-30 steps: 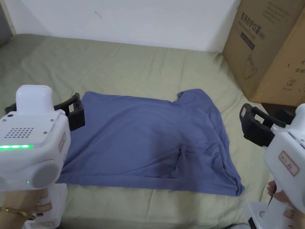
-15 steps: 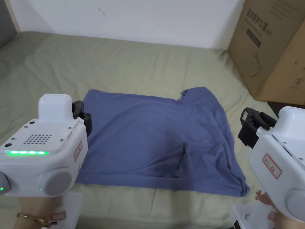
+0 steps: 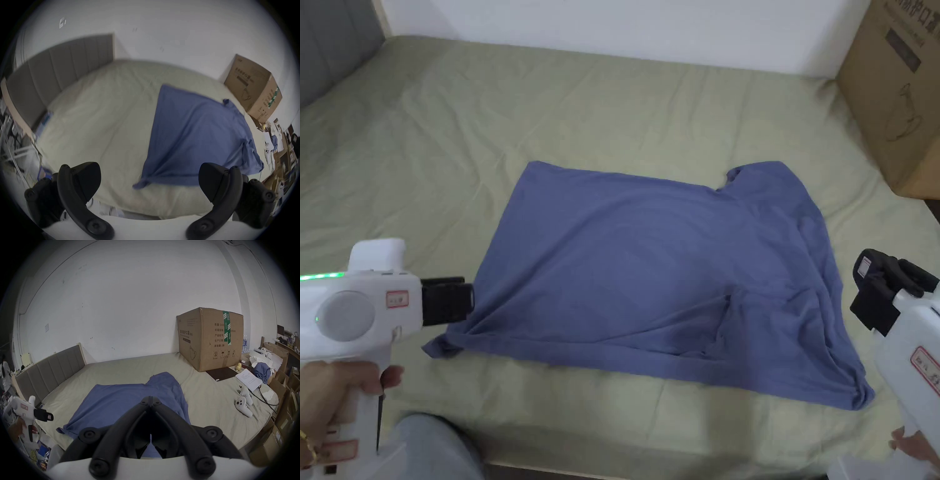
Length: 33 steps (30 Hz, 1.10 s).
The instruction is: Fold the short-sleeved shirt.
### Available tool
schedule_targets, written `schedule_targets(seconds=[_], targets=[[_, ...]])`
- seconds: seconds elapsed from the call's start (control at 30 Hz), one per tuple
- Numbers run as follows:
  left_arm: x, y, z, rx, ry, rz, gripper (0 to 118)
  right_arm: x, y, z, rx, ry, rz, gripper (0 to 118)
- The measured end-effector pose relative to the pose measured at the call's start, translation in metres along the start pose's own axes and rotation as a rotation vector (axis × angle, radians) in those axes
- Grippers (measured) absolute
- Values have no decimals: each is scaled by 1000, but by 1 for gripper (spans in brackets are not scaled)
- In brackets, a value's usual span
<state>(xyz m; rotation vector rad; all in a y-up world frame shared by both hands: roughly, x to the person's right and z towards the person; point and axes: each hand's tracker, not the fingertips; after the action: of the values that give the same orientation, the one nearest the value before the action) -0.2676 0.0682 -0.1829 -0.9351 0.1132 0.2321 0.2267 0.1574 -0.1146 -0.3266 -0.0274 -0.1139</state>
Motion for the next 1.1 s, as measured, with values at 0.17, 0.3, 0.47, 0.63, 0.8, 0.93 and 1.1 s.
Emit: schedule_targets(seconds=[0.17,0.3,0.47,0.63,0.8,0.93,1.1], targets=[[-4,-20,-26,-103,71,-71,117,3,-9,-5,-50,-21,-6,0],[5,-23,-42,-131,56,-101,107,4,-12,-8,-72,-31,-4,0],[10,-25,-53,-184,-37,-121,2,6,-13,-7,-87,-54,2,0],[14,-27,-25,-28,-18,-51,2,24,-10,-11,-154,-87,-25,0],[25,-20,12,172,6,-51,2,51,-12,-31,-352,-77,7,16],[40,-16,23,199,-7,-88,2,67,-35,-59,-557,-61,29,118],[47,-12,24,208,-29,-58,2,79,-58,-86,-744,-166,16,116]])
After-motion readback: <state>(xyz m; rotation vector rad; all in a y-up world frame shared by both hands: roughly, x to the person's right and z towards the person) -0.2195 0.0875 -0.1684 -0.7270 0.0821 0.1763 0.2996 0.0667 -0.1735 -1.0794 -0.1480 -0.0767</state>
